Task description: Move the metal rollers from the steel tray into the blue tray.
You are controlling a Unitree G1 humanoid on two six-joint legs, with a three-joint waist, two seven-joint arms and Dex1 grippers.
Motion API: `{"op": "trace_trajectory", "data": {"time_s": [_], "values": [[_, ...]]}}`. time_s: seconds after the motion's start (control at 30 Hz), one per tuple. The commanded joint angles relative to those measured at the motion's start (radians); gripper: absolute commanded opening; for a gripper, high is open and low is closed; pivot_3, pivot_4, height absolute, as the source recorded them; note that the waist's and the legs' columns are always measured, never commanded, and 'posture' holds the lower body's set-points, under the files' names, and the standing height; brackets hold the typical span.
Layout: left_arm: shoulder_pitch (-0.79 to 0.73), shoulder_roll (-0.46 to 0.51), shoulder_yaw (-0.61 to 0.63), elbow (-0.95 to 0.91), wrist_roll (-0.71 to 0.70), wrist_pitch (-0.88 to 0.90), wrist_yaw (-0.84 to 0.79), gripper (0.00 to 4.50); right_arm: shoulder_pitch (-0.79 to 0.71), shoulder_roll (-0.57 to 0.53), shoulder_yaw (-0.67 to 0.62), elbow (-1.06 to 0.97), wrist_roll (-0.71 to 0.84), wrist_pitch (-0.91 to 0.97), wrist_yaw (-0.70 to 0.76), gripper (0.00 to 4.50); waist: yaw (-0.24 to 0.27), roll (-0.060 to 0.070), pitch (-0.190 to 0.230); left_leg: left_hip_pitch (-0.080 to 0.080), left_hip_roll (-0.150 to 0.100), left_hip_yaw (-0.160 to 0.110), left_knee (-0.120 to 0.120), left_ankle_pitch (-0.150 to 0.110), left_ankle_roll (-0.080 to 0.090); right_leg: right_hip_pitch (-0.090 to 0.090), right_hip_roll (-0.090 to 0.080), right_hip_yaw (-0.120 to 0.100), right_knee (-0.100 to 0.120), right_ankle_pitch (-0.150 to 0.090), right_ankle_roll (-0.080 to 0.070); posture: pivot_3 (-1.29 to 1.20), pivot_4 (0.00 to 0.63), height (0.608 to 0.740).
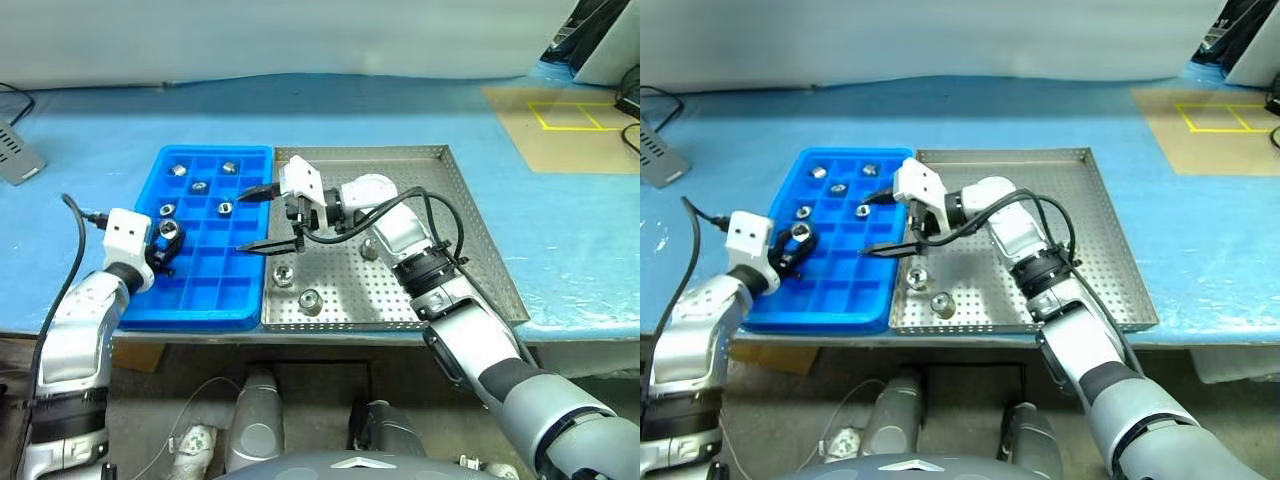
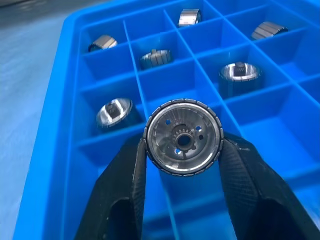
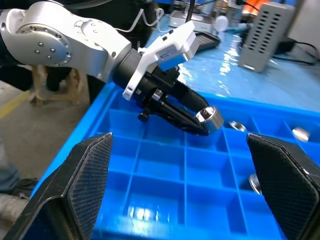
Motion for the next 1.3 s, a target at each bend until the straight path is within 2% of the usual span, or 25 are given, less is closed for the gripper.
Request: {"op": "trace_trajectory", "data": {"time_s": [0.03, 0.23, 0.3, 0.4, 0.5, 0.53, 0.7, 0.8, 0.93, 1.07, 1.23, 1.3], "values": [[-0.048, 0.022, -0.023, 0.048, 0.0, -0.055, -0.012, 1.71, 0.008, -0.015, -0.027, -0.072, 0.003, 0.02, -0.032, 4.5, -0.019, 0.0, 0.0, 0.0, 0.0, 0.0, 0.0, 0.0, 0.0, 0.0, 0.0, 0.0, 0.0, 0.0, 0.0, 0.24, 0.15, 0.74], [-0.083, 0.035, -0.063, 0.134, 0.0, -0.077, -0.027, 1.71, 0.034, -0.039, -0.029, -0.117, 0.005, 0.047, -0.074, 4.5, -0.051, 0.0, 0.0, 0.0, 0.0, 0.001, 0.002, 0.001, -0.001, 0.0, 0.0, 0.0, 0.003, 0.0, 0.0, 0.21, 0.15, 0.74], [-0.08, 0.037, -0.054, 0.142, -0.028, -0.083, -0.053, 2.43, 0.039, -0.044, -0.028, -0.126, 0.003, 0.051, -0.085, 4.5, -0.058, 0.0, 0.0, 0.0, 0.0, 0.001, 0.002, 0.001, -0.001, 0.0, 0.0, 0.0, 0.004, 0.0, 0.0, 0.21, 0.15, 0.74], [-0.07, 0.035, -0.034, 0.133, -0.037, -0.087, -0.034, 3.27, 0.043, -0.048, -0.026, -0.133, 0.004, 0.054, -0.096, 4.5, -0.069, 0.0, 0.0, 0.0, 0.0, 0.005, 0.002, 0.001, -0.001, 0.0, 0.0, -0.001, 0.004, 0.0, -0.001, 0.21, 0.15, 0.74], [-0.051, 0.034, -0.016, 0.112, -0.058, -0.078, -0.03, 4.36, 0.044, -0.048, -0.022, -0.13, 0.004, 0.05, -0.1, 4.5, -0.074, 0.0, 0.0, 0.0, 0.0, 0.007, 0.002, 0.001, -0.001, 0.0, 0.0, -0.001, 0.004, 0.0, -0.001, 0.2, 0.15, 0.74], [-0.046, 0.036, -0.015, 0.107, -0.058, -0.075, -0.027, 4.47, 0.044, -0.047, -0.022, -0.129, 0.004, 0.049, -0.1, 4.5, -0.074, 0.0, 0.0, 0.0, 0.0, 0.007, 0.002, 0.001, -0.001, 0.0, 0.0, -0.001, 0.004, 0.0, -0.001, 0.2, 0.15, 0.74], [-0.029, 0.042, -0.022, 0.066, -0.065, -0.073, -0.031, 4.47, 0.042, -0.042, -0.013, -0.111, -0.003, 0.036, -0.101, 4.5, -0.074, 0.0, 0.0, 0.0, 0.0, 0.007, 0.002, 0.001, -0.001, 0.0, 0.0, -0.001, 0.004, 0.0, -0.001, 0.21, 0.15, 0.74], [-0.021, 0.042, -0.021, -0.042, -0.14, -0.017, -0.078, 4.47, 0.044, -0.04, -0.013, -0.11, -0.001, 0.038, -0.101, 4.5, -0.074, 0.0, 0.0, 0.0, 0.0, 0.007, 0.002, 0.001, -0.001, 0.0, 0.0, -0.001, 0.004, 0.0, -0.001, 0.2, 0.15, 0.74], [0.044, 0.091, -0.079, -0.183, -0.171, -0.003, -0.174, 4.47, 0.047, -0.037, -0.018, -0.111, -0.002, 0.04, -0.112, 4.5, -0.075, 0.0, 0.0, 0.0, 0.0, 0.007, 0.003, 0.001, -0.001, 0.0, 0.0, -0.001, 0.004, 0.0, -0.001, 0.19, 0.15, 0.74], [0.007, 0.11, -0.145, -0.337, -0.264, 0.087, -0.228, 4.47, 0.06, -0.044, -0.025, -0.123, 0.001, 0.055, -0.129, 4.5, -0.073, 0.0, 0.0, 0.0, 0.0, 0.008, 0.003, 0.001, -0.001, 0.0, 0.0, -0.001, 0.005, 0.0, -0.001, 0.16, 0.15, 0.74], [-0.095, 0.045, -0.285, -0.295, -0.227, 0.087, -0.208, 4.47, 0.082, -0.077, -0.03, -0.166, -0.009, 0.074, -0.153, 4.5, -0.076, 0.001, 0.0, 0.002, 0.0, 0.01, 0.004, 0.001, -0.001, 0.001, 0.0, 0.001, 0.006, 0.0, -0.001, 0.11, 0.15, 0.74], [-0.163, -0.002, -0.306, -0.207, -0.169, 0.034, -0.152, 4.47, 0.096, -0.103, -0.036, -0.194, -0.01, 0.09, -0.156, 4.5, -0.08, 0.001, 0.0, 0.002, 0.0, 0.01, 0.005, 0.001, -0.001, 0.001, 0.0, 0.001, 0.006, 0.0, -0.001, 0.09, 0.15, 0.74]]}}
